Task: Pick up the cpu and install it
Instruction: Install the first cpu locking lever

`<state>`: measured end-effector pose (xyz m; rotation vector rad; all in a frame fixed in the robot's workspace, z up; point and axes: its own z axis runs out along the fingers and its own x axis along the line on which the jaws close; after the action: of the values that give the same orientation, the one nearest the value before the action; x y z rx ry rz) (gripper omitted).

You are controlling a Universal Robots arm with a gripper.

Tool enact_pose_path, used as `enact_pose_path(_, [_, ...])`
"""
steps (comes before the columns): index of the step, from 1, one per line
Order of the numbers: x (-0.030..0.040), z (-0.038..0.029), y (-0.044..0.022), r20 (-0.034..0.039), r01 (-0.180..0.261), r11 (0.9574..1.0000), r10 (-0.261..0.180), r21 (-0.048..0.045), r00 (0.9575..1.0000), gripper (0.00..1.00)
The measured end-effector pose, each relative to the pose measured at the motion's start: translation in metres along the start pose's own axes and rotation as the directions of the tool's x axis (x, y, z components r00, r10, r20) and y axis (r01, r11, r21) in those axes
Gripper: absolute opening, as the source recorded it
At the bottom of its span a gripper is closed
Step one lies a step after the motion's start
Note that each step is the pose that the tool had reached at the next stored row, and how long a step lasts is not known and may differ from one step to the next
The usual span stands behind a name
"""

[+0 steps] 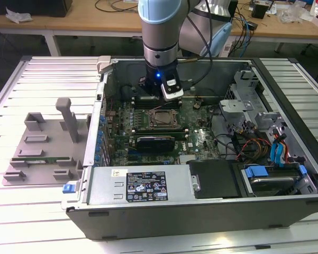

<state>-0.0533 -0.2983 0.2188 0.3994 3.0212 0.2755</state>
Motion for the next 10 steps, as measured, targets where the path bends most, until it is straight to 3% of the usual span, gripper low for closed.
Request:
enact_pose_path(5, [0.0002,0.0010,0.0003,0.0023,-0.008,1.0000,0.008,0.0008,1.0000,0.11])
enact_pose_path(7, [0.0002,0.0022,0.0001,0.0168,-0.005,1.0000,0.005,-0.0036,0.9998,0.11])
enact_pose_path(8, [0.0004,0.0030,-0.0001,0.0309,-0.003,1.0000,0.003,-0.0073,0.9995,0.11])
enact_pose_path(10, [0.0004,0.0030,-0.0001,0.0321,-0.002,1.0000,0.003,-0.0077,0.9995,0.11])
